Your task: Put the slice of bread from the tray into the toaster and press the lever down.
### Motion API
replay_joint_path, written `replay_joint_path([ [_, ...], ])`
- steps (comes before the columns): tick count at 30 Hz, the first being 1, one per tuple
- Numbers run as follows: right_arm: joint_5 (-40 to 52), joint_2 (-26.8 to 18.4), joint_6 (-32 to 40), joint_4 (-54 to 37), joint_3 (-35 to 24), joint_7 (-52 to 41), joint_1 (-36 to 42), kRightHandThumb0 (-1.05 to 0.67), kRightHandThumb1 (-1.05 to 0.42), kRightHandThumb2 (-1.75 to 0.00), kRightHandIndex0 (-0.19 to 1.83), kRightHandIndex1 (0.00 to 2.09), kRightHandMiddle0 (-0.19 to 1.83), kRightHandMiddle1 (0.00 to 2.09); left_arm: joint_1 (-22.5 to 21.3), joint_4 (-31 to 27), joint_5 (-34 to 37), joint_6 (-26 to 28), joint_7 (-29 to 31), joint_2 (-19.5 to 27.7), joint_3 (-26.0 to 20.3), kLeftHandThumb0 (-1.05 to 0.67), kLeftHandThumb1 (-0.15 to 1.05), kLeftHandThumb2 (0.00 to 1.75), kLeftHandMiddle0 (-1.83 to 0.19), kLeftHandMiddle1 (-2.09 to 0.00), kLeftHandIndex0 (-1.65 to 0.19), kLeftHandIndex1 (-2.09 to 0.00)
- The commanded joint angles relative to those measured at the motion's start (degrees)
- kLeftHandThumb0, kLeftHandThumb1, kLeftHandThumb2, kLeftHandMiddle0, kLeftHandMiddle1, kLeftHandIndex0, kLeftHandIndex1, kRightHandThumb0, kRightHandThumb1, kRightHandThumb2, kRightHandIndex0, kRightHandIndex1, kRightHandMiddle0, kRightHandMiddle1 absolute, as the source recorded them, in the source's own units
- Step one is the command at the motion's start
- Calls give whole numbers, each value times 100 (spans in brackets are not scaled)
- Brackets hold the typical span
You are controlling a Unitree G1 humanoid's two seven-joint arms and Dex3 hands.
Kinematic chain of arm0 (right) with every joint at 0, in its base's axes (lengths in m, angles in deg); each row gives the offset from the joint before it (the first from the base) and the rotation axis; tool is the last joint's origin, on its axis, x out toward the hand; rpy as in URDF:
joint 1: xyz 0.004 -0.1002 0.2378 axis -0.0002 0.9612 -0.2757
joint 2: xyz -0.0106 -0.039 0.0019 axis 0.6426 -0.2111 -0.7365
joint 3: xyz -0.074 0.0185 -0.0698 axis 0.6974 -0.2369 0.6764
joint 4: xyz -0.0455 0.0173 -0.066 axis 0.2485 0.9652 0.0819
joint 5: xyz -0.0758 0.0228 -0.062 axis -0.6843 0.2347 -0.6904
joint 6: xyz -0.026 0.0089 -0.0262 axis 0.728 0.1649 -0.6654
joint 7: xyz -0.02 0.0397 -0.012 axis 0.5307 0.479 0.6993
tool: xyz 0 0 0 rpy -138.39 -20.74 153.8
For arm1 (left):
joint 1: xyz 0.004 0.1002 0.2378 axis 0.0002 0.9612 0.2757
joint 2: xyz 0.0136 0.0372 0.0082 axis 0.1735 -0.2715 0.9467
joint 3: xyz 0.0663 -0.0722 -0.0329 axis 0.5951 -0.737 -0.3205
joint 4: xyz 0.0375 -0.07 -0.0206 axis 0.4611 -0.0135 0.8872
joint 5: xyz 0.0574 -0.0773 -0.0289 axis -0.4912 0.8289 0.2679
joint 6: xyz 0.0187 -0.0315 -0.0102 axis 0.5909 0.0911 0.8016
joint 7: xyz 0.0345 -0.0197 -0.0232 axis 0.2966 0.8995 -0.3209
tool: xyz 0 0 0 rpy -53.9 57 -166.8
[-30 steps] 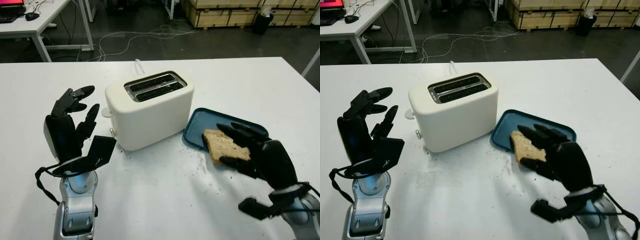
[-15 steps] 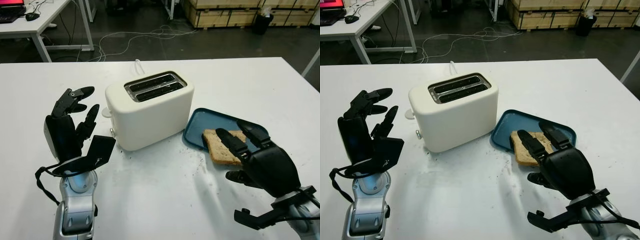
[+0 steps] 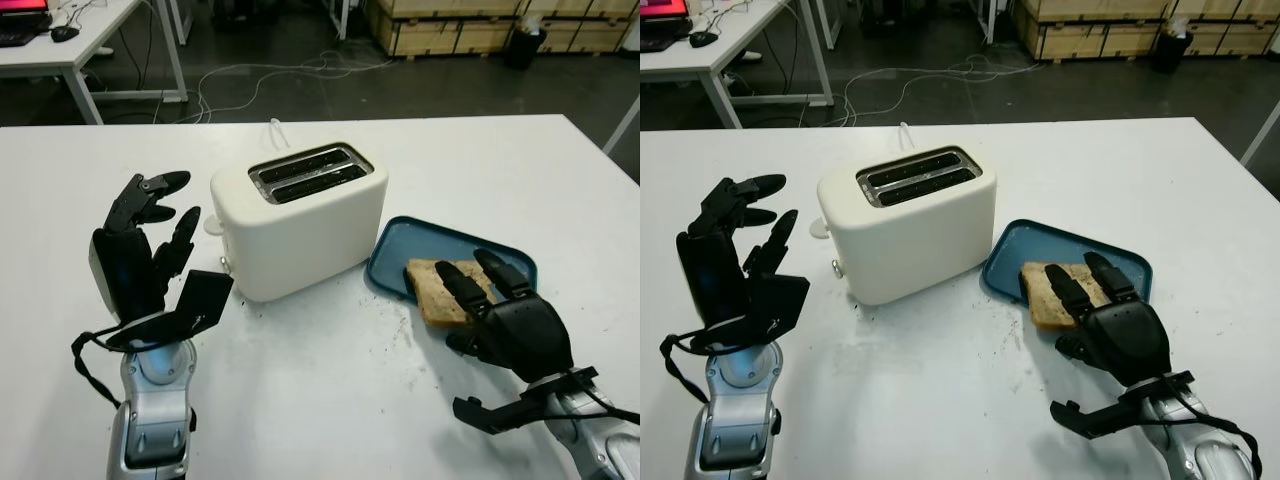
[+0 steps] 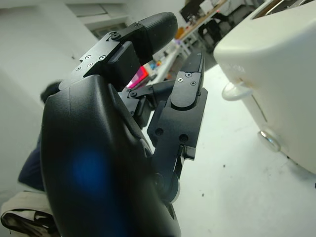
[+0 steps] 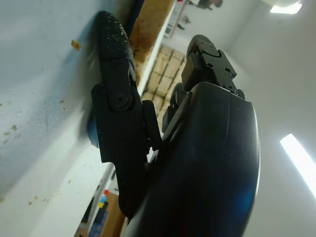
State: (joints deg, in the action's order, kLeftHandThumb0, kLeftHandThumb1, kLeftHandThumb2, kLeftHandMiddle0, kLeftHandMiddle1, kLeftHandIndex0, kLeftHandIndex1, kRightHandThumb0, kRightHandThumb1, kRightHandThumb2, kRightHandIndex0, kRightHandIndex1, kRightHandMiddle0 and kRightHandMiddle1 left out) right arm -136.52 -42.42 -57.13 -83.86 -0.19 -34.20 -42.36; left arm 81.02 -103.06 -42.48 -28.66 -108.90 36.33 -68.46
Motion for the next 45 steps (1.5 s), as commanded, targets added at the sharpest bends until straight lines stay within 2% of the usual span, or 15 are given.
replay_joint_path([
  [1, -34, -62, 129, 230, 186, 58, -26, -62, -87, -1, 13, 2, 18, 2, -81, -84, -57, 16, 21, 13, 20, -14, 89, 0, -51, -131, -67, -67],
  [8, -151, 50, 357, 351, 478, 977, -116, -49, -92, -6, 36, 11, 39, 8, -73, -92, -59, -1, 42, 13, 47, -15, 89, 0, -50, -133, -66, -70],
  [12, -338, -56, 452, 153, 623, 1437, -83, -43, -92, -11, 66, 18, 64, 12, -43, -128, -89, 34, 31, -3, 51, -15, 89, 0, -50, -132, -65, -70],
  [13, -353, -86, 419, 141, 646, 1571, -84, -41, -92, -13, 82, 30, 81, 17, -38, -129, -91, 31, 25, -5, 45, -15, 89, 0, -50, -132, -65, -71],
  [14, -377, -141, 345, 156, 681, 1761, -98, -40, -92, -12, 85, 47, 90, 19, -34, -126, -97, 16, 19, 3, 41, -16, 89, 0, -51, -132, -65, -71],
  [15, -380, -202, 257, 167, 714, 1919, -108, -40, -92, -15, 77, 105, 94, 44, -29, -120, -106, -8, 11, 17, 37, -16, 89, 0, -51, -132, -65, -71],
  [16, -380, -260, 198, 148, 741, 2016, -108, -41, -92, -21, 78, 146, 75, 112, -24, -120, -117, -17, 4, 23, 36, -16, 89, 0, -51, -132, -65, -71],
  [17, -373, -303, 172, 125, 763, 2067, -103, -42, -92, -25, 81, 160, 66, 143, -20, -122, -127, -21, 0, 27, 37, -16, 89, 0, -51, -132, -65, -71],
  [19, -311, -354, 128, 62, 786, 2138, -85, -43, -92, -31, 83, 171, 57, 168, -15, -131, -118, -29, 0, 23, 34, -15, 89, 0, -52, -132, -65, -72],
  [27, -141, -472, 20, -207, 765, 2148, -28, -45, -92, -42, 80, 175, 54, 175, 2, -132, -110, -53, 8, 39, 21, -16, 89, 0, -51, -133, -64, -73],
  [37, 196, -470, -301, -32, 665, 2310, -176, -39, -92, -38, 77, 175, 50, 175, 6, -69, -90, -118, -18, 52, 13, -17, 88, 0, -51, -132, -64, -74],
  [45, 1940, -535, -987, -76, 53, 1031, -524, -39, -92, -41, 78, 175, 47, 175, 13, -88, -132, -103, -30, 40, 31, -15, 88, 0, -52, -131, -64, -74],
])
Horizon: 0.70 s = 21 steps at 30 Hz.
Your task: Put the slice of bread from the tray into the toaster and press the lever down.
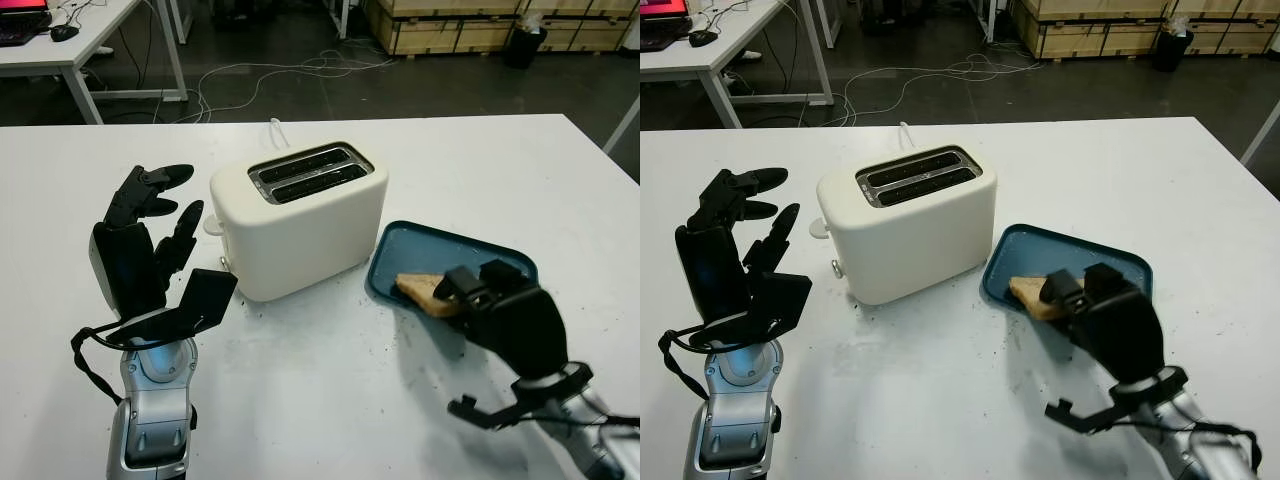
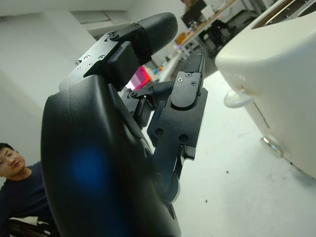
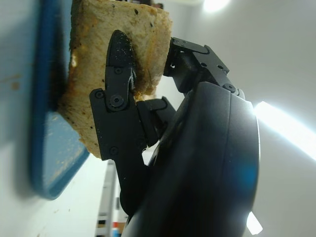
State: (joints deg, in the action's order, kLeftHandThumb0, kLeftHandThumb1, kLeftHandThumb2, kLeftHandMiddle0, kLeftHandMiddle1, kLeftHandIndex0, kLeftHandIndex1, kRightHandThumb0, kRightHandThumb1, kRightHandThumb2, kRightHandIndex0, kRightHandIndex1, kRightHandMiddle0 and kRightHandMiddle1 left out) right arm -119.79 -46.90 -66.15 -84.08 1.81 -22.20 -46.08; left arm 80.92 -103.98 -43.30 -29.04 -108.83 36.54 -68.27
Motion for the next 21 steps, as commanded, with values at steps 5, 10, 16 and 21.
replay_joint_path([
  [5, 939, -320, -126, -293, -810, -935, -763, -41, -92, -47, 81, 175, 51, 171, 13, -11, -30, -31, -4, 11, 13, -14, 89, 0, -51, -131, -64, -74],
  [10, 819, -867, -581, 113, -1093, -993, -2016, -38, -92, -43, 72, 175, 43, 174, 2, -35, -59, 20, 2, -6, 26, -15, 89, 0, -51, -130, -63, -73],
  [16, 1423, -1209, -1754, 1727, -705, -1882, -4237, -38, -92, -36, 76, 175, 48, 175, -20, 8, -40, -52, -45, 1, 20, -15, 88, 0, -53, -130, -65, -73],
  [21, 2964, -707, -2141, 3311, -437, -3928, -6028, -38, -92, -31, 76, 175, 51, 175, -11, -11, -56, -19, -56, -4, 10, -15, 88, 0, -53, -130, -65, -73],
])
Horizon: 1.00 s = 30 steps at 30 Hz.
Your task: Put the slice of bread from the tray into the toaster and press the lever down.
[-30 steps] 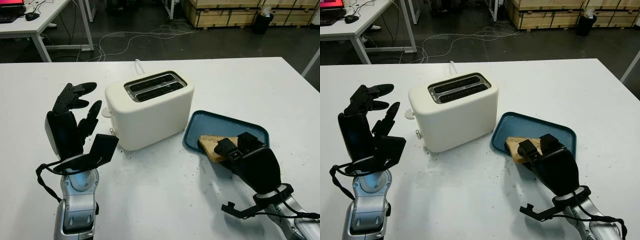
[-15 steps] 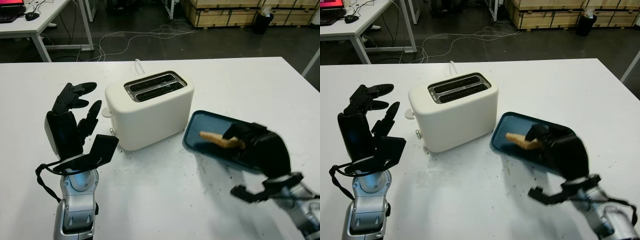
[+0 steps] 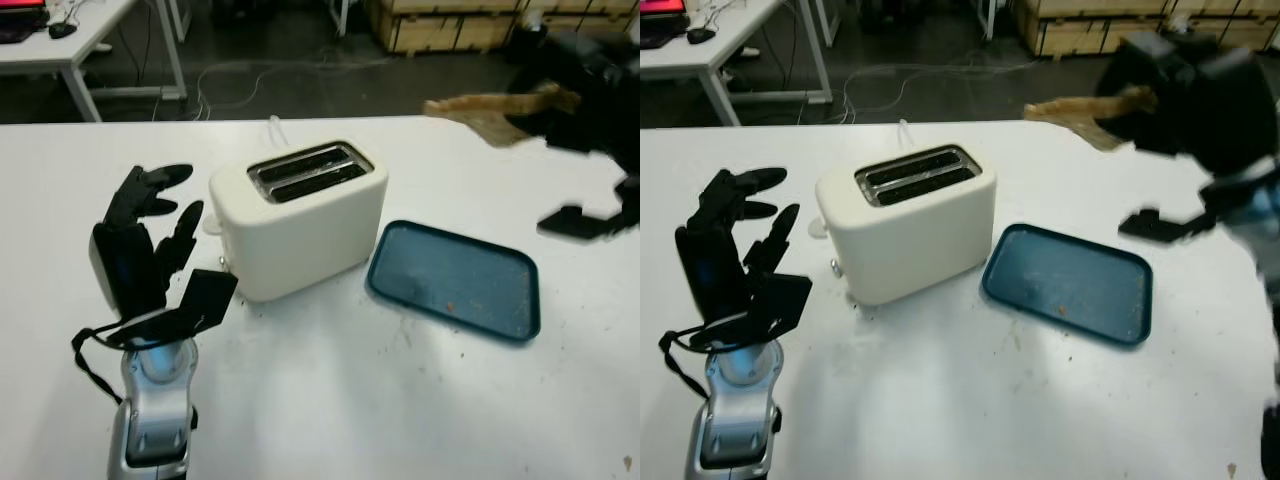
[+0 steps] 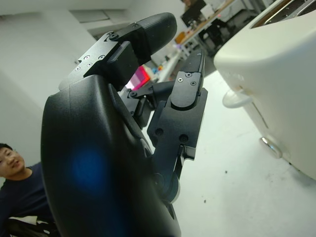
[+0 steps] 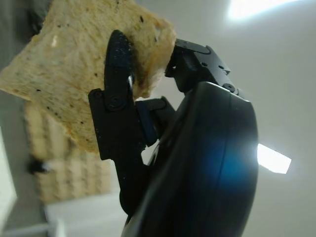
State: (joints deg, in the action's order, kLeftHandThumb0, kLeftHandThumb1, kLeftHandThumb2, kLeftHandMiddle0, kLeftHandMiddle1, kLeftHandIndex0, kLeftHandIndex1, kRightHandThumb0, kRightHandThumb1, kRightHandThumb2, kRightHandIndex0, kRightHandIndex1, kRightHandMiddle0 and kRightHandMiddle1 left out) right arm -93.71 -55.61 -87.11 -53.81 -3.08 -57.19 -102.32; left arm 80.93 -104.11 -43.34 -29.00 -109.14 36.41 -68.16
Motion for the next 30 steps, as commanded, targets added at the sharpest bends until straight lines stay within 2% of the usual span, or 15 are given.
replay_joint_path([
  [1, 578, 274, 100, 480, 73, -835, -679, -39, -92, -32, 75, 175, 51, 175, -8, -1, -59, -18, -27, 12, -3, -15, 88, 0, -53, -130, -65, -73],
  [6, 801, 810, 679, 1316, 185, -1754, -1816, -32, -92, -18, 81, 175, 59, 175, 2, 11, -29, -60, -32, 30, -21, -16, 88, 0, -54, -130, -66, -72],
  [9, 1140, 1214, 1210, 1817, 144, -2517, -2343, -25, -92, -23, 91, 175, 72, 175, 7, 32, -47, -75, -69, 30, -25, -16, 87, 0, -54, -129, -66, -72],
  [11, 1224, 1494, 1510, 2139, 134, -2696, -2560, -27, -92, -22, 95, 175, 76, 175, 21, 19, -74, -49, -65, 35, -24, -16, 87, 0, -54, -129, -66, -72],
  [16, 1115, 1994, 1246, 2976, 222, -2841, -2827, -49, -92, -24, 108, 175, 90, 175, 52, -11, -56, -40, -53, 37, -40, -17, 87, 0, -54, -128, -66, -71],
  [19, 1069, 2254, 1079, 3273, 252, -2810, -2877, -54, -92, -24, 115, 175, 98, 175, 65, -14, -19, -62, -58, 22, -45, -16, 87, 0, -54, -127, -66, -70],
  [25, 678, 2557, 1320, 3244, 583, -2648, -2928, -53, -92, -28, 122, 175, 105, 175, 86, -54, -79, -11, -68, 6, -31, -15, 87, 0, -55, -127, -67, -69],
  [30, 413, 2632, 1332, 3172, 848, -2718, -2894, -50, -92, -34, 120, 175, 102, 175, 91, -73, -53, -2, -58, -17, -25, -16, 87, 0, -55, -127, -67, -69],
])
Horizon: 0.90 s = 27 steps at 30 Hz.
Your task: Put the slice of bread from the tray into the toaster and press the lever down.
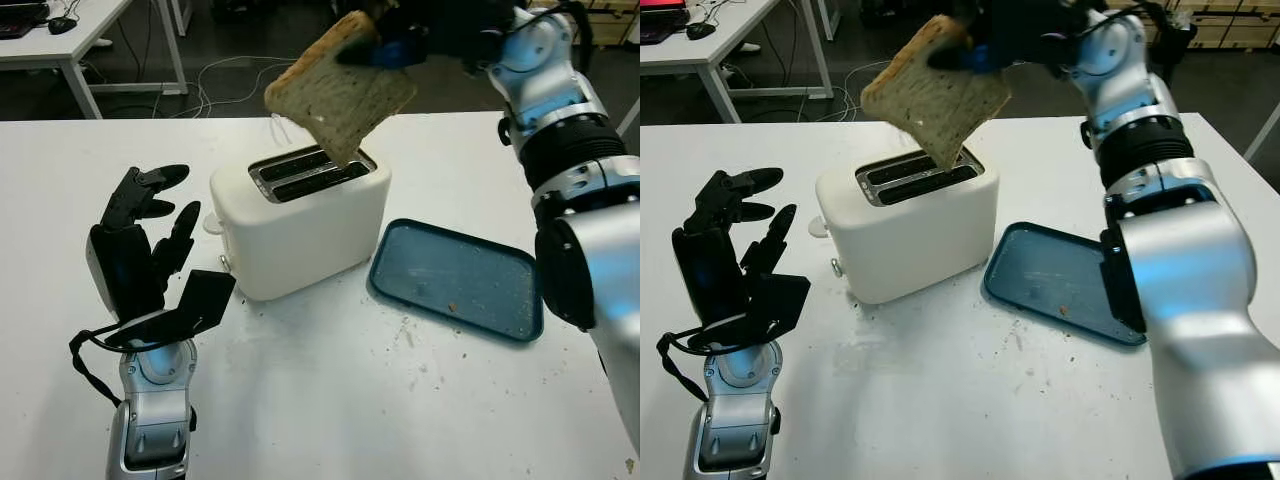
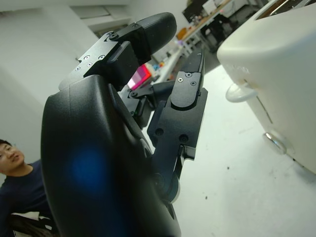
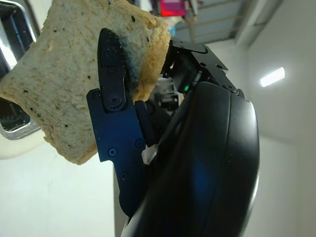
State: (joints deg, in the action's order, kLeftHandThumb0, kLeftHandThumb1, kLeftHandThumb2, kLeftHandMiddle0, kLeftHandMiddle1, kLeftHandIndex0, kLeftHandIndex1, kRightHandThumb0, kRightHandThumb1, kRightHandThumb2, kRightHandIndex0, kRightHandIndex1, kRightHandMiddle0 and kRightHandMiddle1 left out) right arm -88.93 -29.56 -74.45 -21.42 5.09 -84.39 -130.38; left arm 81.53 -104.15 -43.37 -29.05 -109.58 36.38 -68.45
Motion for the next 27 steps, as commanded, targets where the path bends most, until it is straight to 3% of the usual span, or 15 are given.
replay_joint_path([
  [1, -63, 44, 70, -60, 46, -24, -74, -48, -92, -33, 120, 175, 101, 175, 33, -66, -64, 3, -19, -11, 6, -17, 87, 0, -54, -126, -67, -68],
  [27, -413, -99, -230, 65, 401, -293, 172, -46, -92, -30, 114, 175, 94, 175, 48, -50, -58, 30, -34, -33, 5, -16, 87, 0, -55, -122, -70, -63],
])
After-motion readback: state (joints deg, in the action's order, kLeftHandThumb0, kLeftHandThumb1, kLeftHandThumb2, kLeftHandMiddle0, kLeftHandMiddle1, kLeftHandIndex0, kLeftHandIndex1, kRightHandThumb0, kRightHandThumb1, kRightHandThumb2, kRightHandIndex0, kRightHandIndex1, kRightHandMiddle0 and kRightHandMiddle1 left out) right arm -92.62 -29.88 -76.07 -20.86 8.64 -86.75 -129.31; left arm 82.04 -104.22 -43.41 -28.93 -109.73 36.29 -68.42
